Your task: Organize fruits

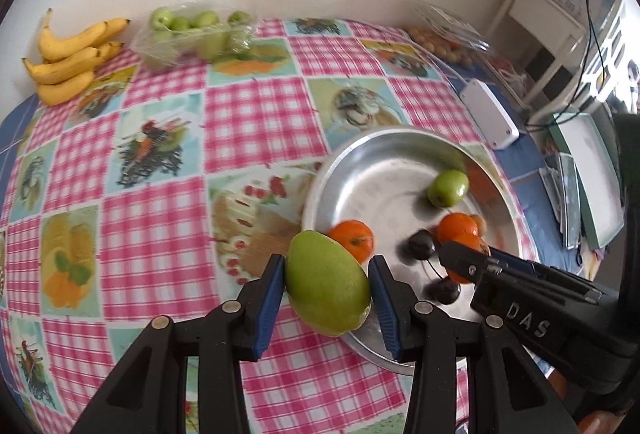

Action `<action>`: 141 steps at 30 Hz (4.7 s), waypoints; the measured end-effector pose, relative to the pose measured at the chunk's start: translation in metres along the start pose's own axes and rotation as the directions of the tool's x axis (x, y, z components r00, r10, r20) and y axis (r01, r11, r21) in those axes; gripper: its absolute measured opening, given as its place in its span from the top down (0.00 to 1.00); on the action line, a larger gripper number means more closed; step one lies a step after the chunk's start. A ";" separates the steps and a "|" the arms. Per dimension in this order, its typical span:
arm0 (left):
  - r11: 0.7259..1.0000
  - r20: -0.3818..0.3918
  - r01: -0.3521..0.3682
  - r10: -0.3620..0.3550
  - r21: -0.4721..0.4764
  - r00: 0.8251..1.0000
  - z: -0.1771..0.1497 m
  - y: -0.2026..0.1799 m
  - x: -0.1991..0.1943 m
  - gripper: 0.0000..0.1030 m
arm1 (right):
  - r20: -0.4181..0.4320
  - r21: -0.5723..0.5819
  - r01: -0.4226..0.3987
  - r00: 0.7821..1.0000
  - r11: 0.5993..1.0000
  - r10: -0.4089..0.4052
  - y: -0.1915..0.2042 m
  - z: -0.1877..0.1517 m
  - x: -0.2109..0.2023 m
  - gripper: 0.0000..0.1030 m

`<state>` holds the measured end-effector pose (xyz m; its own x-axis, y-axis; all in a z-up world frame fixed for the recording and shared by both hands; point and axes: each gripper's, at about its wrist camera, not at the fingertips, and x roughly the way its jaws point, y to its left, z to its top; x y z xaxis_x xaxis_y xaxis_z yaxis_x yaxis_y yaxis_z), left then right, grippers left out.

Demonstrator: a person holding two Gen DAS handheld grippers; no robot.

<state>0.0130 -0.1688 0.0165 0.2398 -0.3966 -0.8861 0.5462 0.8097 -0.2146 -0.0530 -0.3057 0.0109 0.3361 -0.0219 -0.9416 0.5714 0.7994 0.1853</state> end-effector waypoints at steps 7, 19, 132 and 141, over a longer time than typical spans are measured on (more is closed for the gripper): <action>1.000 -0.027 0.011 -0.011 -0.016 1.000 0.000 0.000 0.013 0.56 | -0.034 0.009 0.000 0.999 1.000 0.000 -0.005 -0.002 0.007 0.62; 0.992 -0.054 0.069 -0.075 -0.101 0.996 0.001 0.012 0.023 0.56 | -0.085 0.025 -0.012 0.996 1.000 0.014 -0.003 -0.003 0.019 0.62; 0.855 0.021 -0.477 0.491 -0.204 0.871 -0.085 0.101 -0.057 0.00 | 0.104 -0.217 0.049 0.994 0.975 -0.026 0.034 -0.068 -0.021 0.03; 0.852 0.006 -0.483 0.494 -0.201 0.870 -0.086 0.103 -0.055 0.00 | 0.100 -0.214 0.055 0.994 0.975 -0.034 0.033 -0.068 -0.021 0.03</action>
<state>-0.0125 -0.0264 0.0080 0.4830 0.0526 -0.8741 0.1888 0.9685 0.1626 -0.0922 -0.2382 0.0172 0.3899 -0.1090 -0.9144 0.4151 0.9071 0.0688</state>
